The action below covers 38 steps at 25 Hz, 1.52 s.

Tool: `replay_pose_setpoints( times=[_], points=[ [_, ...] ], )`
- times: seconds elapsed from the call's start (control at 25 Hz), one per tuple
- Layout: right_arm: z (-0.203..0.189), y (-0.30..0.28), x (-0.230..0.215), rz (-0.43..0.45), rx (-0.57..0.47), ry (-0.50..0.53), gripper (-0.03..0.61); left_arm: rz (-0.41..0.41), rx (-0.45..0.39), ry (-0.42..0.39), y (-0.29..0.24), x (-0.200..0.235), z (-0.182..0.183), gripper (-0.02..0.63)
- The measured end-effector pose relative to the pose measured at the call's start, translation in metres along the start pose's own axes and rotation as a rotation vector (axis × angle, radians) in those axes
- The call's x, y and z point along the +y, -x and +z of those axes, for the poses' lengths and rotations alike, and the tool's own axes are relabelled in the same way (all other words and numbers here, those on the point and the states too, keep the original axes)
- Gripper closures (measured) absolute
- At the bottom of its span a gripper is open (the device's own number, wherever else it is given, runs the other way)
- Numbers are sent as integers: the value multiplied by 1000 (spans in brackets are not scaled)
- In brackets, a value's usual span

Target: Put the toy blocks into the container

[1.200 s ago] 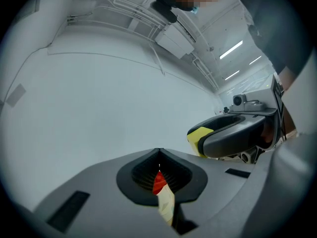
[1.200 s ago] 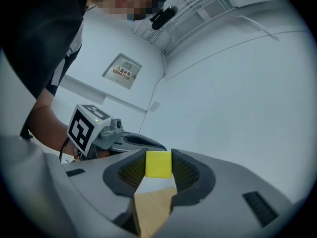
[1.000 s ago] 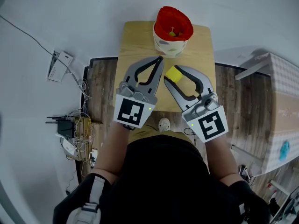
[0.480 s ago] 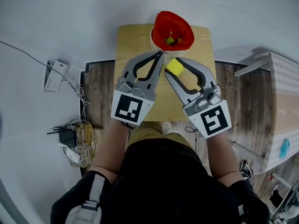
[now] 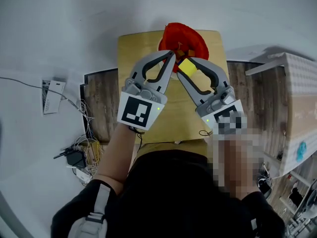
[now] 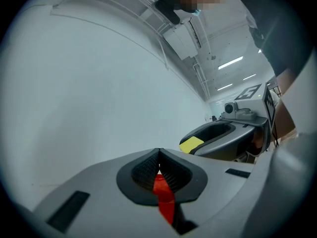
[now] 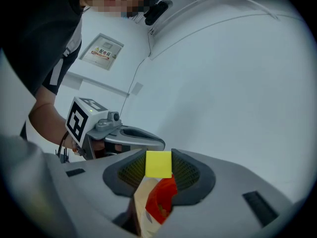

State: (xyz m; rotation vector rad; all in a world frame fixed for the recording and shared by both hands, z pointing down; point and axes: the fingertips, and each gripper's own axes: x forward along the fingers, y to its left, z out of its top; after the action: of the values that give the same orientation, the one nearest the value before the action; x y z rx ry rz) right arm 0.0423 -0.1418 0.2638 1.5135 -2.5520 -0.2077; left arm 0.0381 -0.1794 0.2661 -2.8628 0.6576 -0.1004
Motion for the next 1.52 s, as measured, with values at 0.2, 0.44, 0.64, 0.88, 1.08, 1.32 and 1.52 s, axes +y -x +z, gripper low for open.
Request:
replay_pose_setpoints(
  times=[0.2,0.44,0.64,0.88,1.08,1.32,1.52],
  points=[
    [-12,-14,-16,-3,18,-16,417,-9,3,21,-17,11,-10,604],
    [-34,-19,-36,-17,45,-70,417,-22,44,19,-35,12,-25,604],
    [-53,-27,-50,-39,87,-80,417,-23,68,56,-49,13,-41,604],
    [-82,-39,-68,-100,200,-97,417,-22,87,49,-57,14,-53,604],
    [-104,-56,-66,-65,304,-87,417,-10,90,58,-59,21,-59,604],
    [-129,-68,-61,-4,402,-149,365,-4,95,69,-64,25,-67,604],
    [-128,-71,-65,-11,387,-157,348,32,97,76,-62,36,-71,604]
  ],
)
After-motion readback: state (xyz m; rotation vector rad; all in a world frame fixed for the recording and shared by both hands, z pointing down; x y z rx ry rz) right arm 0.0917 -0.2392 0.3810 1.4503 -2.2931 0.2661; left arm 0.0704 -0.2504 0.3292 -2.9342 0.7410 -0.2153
